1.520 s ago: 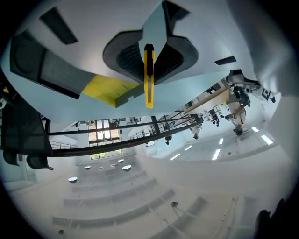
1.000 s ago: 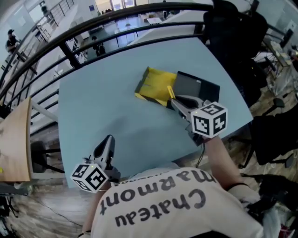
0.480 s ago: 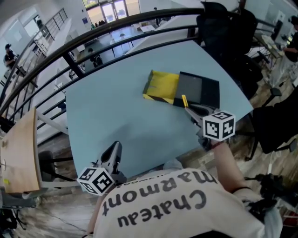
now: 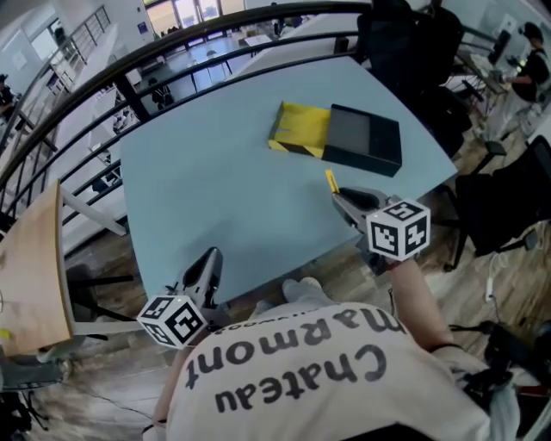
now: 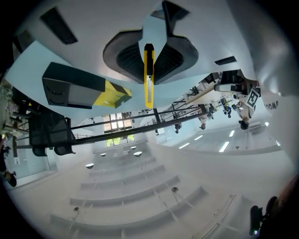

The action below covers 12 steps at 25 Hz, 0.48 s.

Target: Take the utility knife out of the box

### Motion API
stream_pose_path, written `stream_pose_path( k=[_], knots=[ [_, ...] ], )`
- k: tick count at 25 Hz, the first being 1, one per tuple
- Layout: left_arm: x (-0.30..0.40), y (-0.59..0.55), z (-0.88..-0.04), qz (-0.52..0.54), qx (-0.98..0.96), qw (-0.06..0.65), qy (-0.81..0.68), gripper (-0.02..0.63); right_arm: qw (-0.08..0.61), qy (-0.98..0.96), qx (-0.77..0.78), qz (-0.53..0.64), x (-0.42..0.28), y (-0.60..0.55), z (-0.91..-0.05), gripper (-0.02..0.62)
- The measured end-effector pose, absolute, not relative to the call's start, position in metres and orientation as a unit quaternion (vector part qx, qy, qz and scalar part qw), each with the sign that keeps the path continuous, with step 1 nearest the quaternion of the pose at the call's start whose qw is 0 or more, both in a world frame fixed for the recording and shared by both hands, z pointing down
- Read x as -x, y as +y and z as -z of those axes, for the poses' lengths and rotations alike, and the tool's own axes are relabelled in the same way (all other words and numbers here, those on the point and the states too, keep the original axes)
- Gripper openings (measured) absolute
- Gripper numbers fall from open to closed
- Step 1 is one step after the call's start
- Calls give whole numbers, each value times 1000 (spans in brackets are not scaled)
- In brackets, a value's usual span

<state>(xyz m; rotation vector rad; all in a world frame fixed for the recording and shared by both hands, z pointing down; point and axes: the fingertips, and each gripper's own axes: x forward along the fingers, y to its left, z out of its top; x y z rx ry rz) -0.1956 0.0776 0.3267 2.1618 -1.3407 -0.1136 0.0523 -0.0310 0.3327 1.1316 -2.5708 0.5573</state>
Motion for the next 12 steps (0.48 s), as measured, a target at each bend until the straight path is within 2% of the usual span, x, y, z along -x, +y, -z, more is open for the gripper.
stream_pose_path(
  k=[12],
  knots=[
    [205,136,-358,8,-822,329,-466,2,95,-882,-398,-233,-33,61,-363,84]
  ],
)
